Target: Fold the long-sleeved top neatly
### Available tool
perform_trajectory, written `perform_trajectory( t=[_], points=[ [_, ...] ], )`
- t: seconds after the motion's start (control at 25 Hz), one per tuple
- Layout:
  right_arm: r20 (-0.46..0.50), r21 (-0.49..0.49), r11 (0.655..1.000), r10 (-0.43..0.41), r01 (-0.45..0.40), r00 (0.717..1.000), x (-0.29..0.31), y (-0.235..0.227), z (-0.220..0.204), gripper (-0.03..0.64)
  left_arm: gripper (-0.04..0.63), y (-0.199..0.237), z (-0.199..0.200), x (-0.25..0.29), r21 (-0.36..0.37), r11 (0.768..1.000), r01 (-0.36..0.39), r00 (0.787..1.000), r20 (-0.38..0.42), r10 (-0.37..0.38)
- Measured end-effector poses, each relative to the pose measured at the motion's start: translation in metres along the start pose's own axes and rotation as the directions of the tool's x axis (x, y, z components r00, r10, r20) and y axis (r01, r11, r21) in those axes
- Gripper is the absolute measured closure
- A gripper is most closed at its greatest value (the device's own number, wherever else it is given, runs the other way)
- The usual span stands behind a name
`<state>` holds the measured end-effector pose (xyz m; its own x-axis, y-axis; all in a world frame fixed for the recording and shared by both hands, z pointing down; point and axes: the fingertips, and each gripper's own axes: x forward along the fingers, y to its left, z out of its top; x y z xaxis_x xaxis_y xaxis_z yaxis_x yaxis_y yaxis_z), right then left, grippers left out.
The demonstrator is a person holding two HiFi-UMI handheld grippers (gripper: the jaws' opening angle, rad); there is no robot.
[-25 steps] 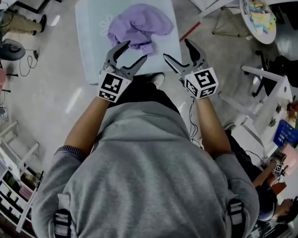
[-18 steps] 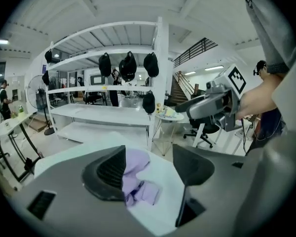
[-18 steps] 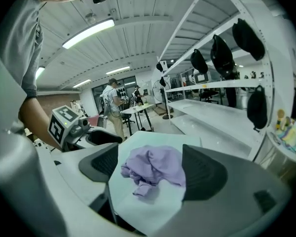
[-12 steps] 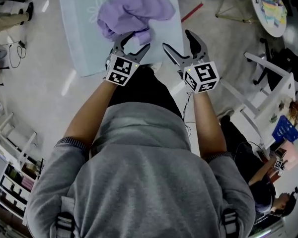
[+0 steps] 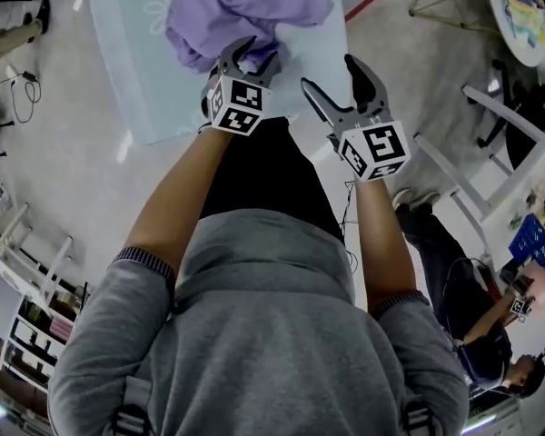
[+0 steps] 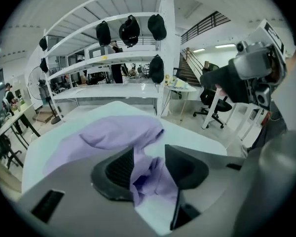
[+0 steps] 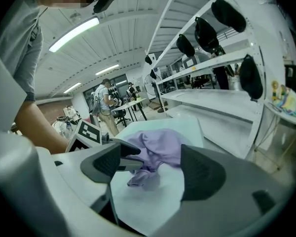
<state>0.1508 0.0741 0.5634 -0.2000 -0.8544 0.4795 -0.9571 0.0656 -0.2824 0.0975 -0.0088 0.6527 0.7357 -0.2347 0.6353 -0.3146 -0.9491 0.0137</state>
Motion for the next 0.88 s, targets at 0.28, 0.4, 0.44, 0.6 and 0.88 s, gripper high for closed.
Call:
perform_trajectory(
  t=[0.28, 0.4, 0.44, 0.6, 0.88],
  points=[
    [-0.027, 0.038, 0.999, -0.017, 0.018, 0.999, 0.0, -0.006, -0.022, 0.232, 0.381, 0.009, -0.031, 0.029, 0.081, 0.996, -0.042, 0.993, -0.102, 0.05],
    [-0.033, 0.045, 0.999, -0.02, 0.022, 0.999, 0.0, -0.007, -0.027, 0.232, 0.435, 0.019, -0.037, 0.031, 0.093, 0.993, -0.076, 0.989, -0.119, 0.087],
    [-0.035, 0.047, 0.999, -0.022, 0.024, 0.999, 0.0, -0.007, -0.028, 0.232, 0.455, 0.022, -0.038, 0.031, 0.095, 0.992, -0.088, 0.988, -0.118, 0.099],
    [-0.04, 0.052, 0.998, -0.028, 0.03, 0.999, -0.001, -0.01, -0.027, 0.232, 0.538, 0.031, -0.035, 0.029, 0.074, 0.991, -0.11, 0.988, -0.105, 0.117],
    [-0.02, 0.017, 1.0, -0.02, 0.021, 1.0, 0.0, -0.002, -0.006, 0.236, 0.552, 0.045, 0.003, -0.014, -0.063, 0.994, -0.087, 0.996, -0.012, 0.086]
  ],
)
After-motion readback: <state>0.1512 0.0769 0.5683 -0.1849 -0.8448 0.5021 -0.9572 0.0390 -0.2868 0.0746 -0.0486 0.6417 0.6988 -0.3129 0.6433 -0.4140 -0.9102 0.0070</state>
